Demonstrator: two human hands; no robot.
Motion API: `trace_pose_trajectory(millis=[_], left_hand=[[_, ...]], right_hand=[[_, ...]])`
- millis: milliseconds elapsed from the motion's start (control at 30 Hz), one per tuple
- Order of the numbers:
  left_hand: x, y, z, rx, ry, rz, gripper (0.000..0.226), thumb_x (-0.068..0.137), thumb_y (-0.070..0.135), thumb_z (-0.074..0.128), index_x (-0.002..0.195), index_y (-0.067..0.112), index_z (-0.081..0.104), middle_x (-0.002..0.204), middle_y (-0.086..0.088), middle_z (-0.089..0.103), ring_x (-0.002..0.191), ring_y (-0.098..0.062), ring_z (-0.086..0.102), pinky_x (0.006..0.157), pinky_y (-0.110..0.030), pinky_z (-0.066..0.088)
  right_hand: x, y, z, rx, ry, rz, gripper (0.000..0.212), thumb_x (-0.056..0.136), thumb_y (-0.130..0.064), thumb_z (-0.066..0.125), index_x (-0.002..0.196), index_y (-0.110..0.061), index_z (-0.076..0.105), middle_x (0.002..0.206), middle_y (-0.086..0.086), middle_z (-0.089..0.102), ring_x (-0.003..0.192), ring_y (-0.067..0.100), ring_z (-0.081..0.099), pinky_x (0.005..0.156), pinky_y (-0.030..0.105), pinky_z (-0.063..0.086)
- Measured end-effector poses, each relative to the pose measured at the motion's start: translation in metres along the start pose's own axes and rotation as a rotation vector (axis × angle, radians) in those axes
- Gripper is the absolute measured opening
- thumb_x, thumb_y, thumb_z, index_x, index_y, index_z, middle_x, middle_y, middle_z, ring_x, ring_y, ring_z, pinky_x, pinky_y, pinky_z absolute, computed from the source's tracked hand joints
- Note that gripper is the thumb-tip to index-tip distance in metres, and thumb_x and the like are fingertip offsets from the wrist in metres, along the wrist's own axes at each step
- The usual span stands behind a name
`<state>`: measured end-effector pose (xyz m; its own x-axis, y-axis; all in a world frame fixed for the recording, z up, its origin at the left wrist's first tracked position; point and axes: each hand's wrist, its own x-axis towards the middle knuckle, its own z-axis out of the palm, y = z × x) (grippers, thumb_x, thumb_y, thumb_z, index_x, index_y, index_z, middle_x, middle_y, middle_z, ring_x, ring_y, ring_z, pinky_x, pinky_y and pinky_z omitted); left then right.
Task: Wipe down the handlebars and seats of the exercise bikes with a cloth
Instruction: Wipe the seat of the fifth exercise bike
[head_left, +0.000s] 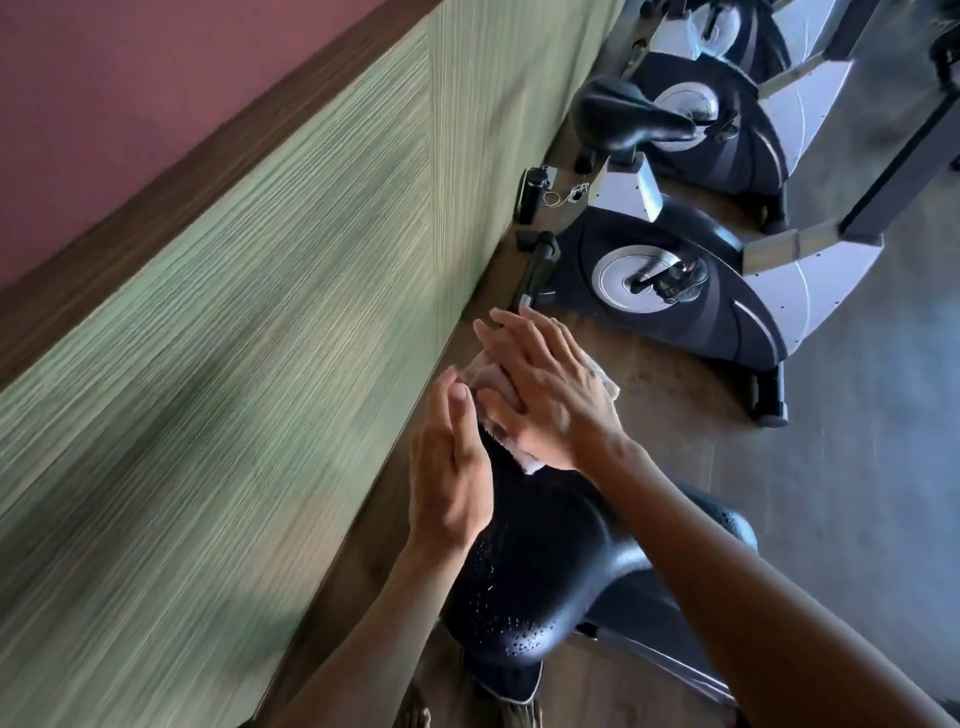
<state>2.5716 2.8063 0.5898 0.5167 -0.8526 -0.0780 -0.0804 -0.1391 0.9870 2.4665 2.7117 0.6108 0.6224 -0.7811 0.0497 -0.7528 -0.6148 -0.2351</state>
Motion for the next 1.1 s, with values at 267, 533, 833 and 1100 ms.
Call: trace_pose_trajectory(millis=[267, 533, 833, 1100], left_hand=[[-0.003, 0.002, 0.002, 0.103, 0.058, 0.006, 0.084, 0.095, 0.07, 0.016, 0.152, 0.015, 0.045, 0.154, -0.001, 0.05, 0.128, 0.014, 0.037, 0.095, 0.007, 0.024], [-0.001, -0.002, 0.0, -0.067, 0.202, 0.108, 0.052, 0.107, 0.039, 0.025, 0.124, 0.009, 0.063, 0.103, 0.025, 0.068, 0.105, 0.008, 0.061, 0.094, -0.013, 0.045], [-0.003, -0.007, -0.061, -0.372, 0.244, -0.069, 0.069, 0.102, 0.06, 0.02, 0.106, 0.014, 0.072, 0.111, -0.007, 0.077, 0.108, -0.023, 0.071, 0.102, -0.039, 0.05], [-0.031, 0.015, -0.039, 0.359, 0.277, 0.319, 0.038, 0.103, 0.04, 0.042, 0.115, 0.014, 0.067, 0.122, 0.0, 0.065, 0.114, -0.01, 0.06, 0.101, -0.035, 0.049]], right_hand=[[-0.071, 0.032, -0.005, 0.015, -0.034, 0.15, 0.085, 0.092, -0.069, 0.027, 0.164, -0.03, 0.002, 0.172, 0.0, -0.007, 0.158, 0.019, -0.011, 0.126, 0.033, 0.003], [0.018, 0.015, -0.001, 0.066, -0.015, 0.105, 0.072, 0.087, -0.062, 0.03, 0.151, -0.03, 0.042, 0.154, 0.001, 0.037, 0.149, 0.025, 0.021, 0.124, 0.042, 0.018], [-0.02, -0.041, 0.007, -0.014, 0.005, -0.231, 0.065, 0.086, -0.058, 0.037, 0.143, -0.032, 0.057, 0.153, -0.004, 0.042, 0.151, 0.024, 0.019, 0.126, 0.042, 0.013], [-0.061, -0.025, -0.009, 0.526, 0.2, -0.058, 0.061, 0.098, -0.04, 0.04, 0.155, -0.018, 0.04, 0.157, 0.0, 0.044, 0.147, 0.013, 0.035, 0.12, 0.029, 0.026]])
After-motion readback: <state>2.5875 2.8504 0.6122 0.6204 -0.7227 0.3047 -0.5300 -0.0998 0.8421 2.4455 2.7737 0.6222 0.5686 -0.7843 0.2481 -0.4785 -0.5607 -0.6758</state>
